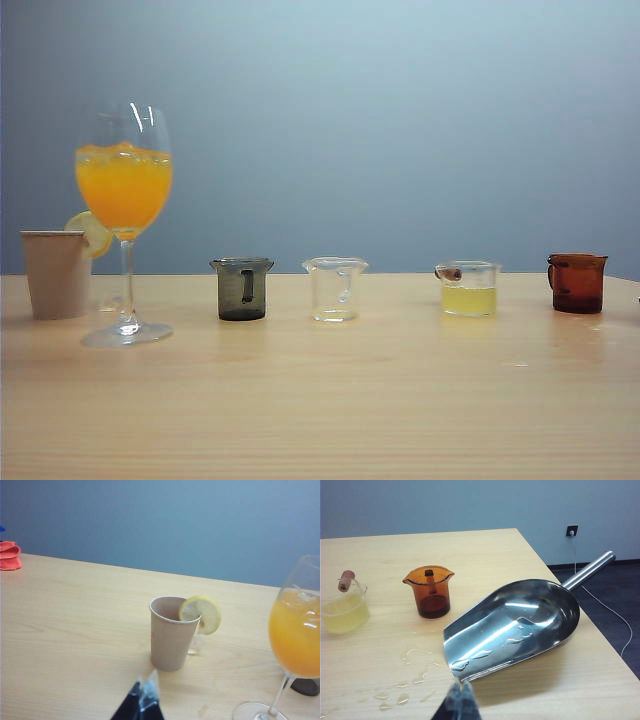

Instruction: Pick up the third measuring cup from the left, pour the pineapple juice inside into the goblet, and finally put the measuring cup back in its original place.

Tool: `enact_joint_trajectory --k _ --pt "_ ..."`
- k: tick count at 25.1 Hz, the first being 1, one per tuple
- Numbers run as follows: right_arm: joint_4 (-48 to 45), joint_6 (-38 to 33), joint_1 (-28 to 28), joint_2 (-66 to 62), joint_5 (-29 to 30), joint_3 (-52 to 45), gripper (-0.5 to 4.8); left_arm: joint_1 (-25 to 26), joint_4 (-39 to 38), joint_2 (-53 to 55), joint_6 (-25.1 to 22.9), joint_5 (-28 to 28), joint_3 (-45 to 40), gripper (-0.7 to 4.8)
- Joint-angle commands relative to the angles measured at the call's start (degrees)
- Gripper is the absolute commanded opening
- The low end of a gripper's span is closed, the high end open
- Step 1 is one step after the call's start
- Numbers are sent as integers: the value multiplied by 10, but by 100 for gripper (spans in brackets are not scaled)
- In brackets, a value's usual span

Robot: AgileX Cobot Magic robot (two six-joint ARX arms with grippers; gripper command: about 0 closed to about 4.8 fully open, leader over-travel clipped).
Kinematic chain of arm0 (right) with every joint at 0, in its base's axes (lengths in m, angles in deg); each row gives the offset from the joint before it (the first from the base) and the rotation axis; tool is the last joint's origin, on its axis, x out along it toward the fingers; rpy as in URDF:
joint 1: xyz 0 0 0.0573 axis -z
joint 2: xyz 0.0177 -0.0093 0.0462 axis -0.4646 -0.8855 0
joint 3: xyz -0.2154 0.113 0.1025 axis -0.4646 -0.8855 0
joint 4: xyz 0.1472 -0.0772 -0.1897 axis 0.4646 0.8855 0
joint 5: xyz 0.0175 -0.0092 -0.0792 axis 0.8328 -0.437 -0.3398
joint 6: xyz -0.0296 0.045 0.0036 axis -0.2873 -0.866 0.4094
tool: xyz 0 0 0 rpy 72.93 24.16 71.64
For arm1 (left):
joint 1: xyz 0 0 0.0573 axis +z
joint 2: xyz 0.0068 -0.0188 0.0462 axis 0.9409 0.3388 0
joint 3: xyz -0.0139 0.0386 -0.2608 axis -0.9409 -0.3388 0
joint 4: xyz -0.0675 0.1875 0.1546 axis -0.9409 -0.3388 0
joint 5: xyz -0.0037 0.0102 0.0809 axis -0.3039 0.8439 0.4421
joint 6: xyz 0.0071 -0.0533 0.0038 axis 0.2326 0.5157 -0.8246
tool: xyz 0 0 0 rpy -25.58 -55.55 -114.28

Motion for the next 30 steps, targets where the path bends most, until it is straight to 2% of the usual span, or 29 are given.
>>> enact_joint_trajectory --k 1,8,12,15,18,21,23,28,30 --pt "5 2 0 0 -3 -2 -8 -1 8 0 2 -4 2 -5" --pt "5 2 0 0 -3 -2 -8 -1 8 0 2 -5 2 -5" --pt "-6 2 0 0 -3 10 -9 -1 7 0 3 -28 15 -5" --pt "4 2 0 -1 -7 31 -9 -1 5 0 42 -27 46 -5" --pt "19 -1 -2 -2 -4 54 -9 -2 -25 3 43 -30 80 -5" --pt "21 -1 -2 -17 0 92 -9 -8 -85 19 23 -70 136 -5" --pt "22 -1 -2 -40 11 122 -9 -15 -89 38 16 -100 164 -5" --pt "24 0 -17 -99 26 171 -9 -39 -117 97 6 -133 217 -5" --pt "18 0 -36 -144 26 198 -9 -66 -142 139 -23 -152 248 -5"
